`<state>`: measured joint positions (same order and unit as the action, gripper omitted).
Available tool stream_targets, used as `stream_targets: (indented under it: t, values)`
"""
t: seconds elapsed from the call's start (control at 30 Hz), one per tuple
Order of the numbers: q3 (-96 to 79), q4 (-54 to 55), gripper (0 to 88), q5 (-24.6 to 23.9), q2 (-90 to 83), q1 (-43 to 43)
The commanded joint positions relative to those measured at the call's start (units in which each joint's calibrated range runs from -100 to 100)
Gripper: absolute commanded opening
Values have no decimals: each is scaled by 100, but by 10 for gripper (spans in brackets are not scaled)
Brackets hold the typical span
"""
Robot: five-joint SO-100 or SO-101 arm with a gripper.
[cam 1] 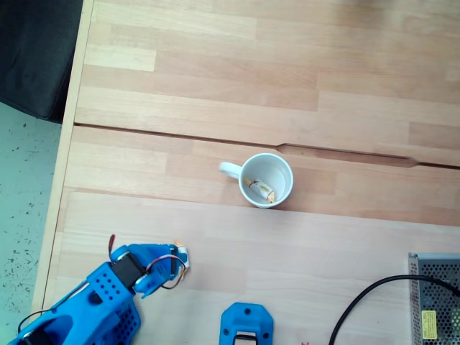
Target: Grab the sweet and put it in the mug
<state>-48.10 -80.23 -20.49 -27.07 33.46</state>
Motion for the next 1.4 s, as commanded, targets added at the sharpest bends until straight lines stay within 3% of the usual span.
stream_targets:
  t: [0.0, 0.5, 1.37]
  values:
    - [-61, -26, 194, 5, -4, 140]
    - [-596, 652, 194, 10, -21, 206]
    - [-650, 749, 194, -24, -64, 206]
